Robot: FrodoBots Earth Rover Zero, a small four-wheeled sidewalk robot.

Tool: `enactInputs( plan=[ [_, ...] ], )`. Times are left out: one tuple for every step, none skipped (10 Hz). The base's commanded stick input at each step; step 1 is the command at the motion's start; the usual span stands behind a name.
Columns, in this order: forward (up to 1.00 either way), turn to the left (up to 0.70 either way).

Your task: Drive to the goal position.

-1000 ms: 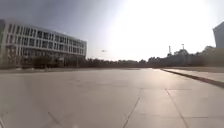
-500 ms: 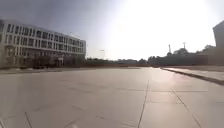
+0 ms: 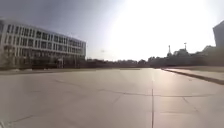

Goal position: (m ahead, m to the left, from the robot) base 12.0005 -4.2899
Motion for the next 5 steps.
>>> enactInputs(
  plan=[
    [0.7,0.0],
    [0.7,0.0],
    [0.7,0.0],
    [0.7,0.0],
    [0.7,0.0]
  ],
)
